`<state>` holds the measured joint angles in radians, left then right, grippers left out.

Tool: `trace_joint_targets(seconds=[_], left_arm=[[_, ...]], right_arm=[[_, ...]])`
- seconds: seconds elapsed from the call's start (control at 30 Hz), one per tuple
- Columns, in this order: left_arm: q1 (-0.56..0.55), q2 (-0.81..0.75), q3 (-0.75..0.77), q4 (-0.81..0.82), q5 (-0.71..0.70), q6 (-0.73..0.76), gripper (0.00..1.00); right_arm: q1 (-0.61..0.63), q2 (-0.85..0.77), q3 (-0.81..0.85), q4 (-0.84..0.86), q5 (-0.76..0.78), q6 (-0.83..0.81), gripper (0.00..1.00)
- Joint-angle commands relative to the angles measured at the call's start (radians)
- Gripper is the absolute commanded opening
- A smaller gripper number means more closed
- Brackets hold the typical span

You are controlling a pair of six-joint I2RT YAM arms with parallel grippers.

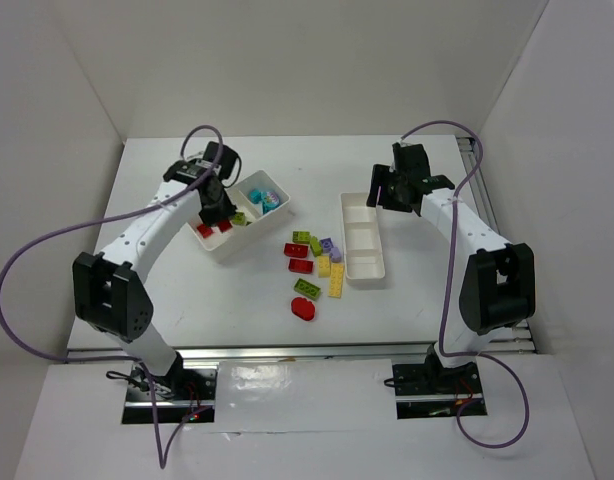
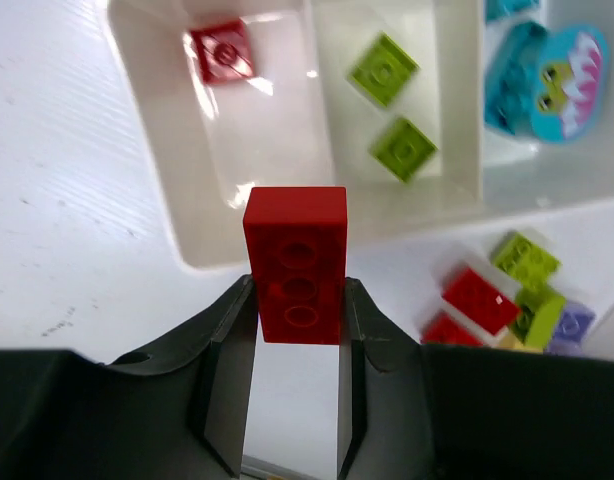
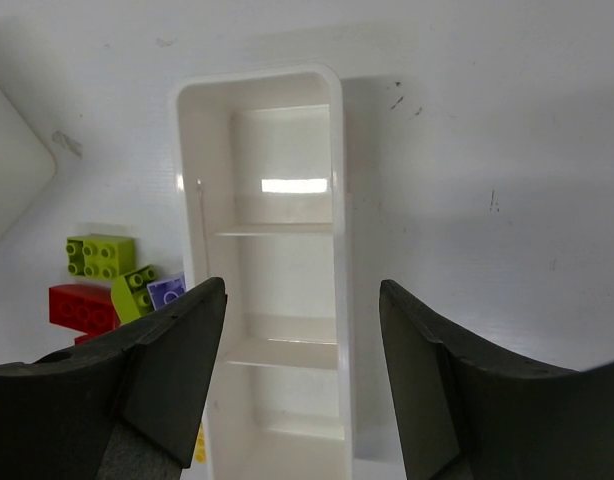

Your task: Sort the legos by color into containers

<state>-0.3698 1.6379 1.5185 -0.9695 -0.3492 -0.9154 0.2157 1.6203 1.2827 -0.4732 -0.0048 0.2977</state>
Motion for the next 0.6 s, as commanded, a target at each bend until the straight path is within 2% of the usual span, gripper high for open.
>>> trace_joint_targets(seconds=[0.0, 0.2, 0.23, 0.33, 0.37, 0.47, 0.57], left_arm=[[0.083, 0.032, 0.028, -0.011, -0.05, 0.07, 0.18], [0.175, 0.122, 0.051, 0.011, -0.001, 0.063, 0.2], [0.175, 0.14, 0.051, 0.027, -0.001, 0.062, 0.37], [0.164, 0.175, 0.075, 0.041, -0.022, 0.062, 0.82], [0.155, 0.187, 0.089, 0.041, -0.022, 0.062, 0.94], [0.112, 0.198, 0.132, 0.041, -0.049, 0.075, 0.95], [0.03, 0.177, 0.16, 0.041, -0.079, 0.142, 0.85]], right_arm=[[-0.003, -0.008, 0.023, 0.001, -0.008, -0.002, 0.7], [0.017, 0.001, 0.033, 0.001, -0.018, 0.018, 0.7], [0.017, 0.001, 0.033, 0.01, -0.009, 0.018, 0.7], [0.017, 0.01, 0.033, 0.01, -0.009, 0.018, 0.7], [0.027, 0.01, 0.033, 0.01, -0.009, 0.018, 0.7], [0.027, 0.021, 0.058, -0.008, -0.009, 0.018, 0.7], [0.036, 0.021, 0.058, -0.008, 0.0, 0.018, 0.7]])
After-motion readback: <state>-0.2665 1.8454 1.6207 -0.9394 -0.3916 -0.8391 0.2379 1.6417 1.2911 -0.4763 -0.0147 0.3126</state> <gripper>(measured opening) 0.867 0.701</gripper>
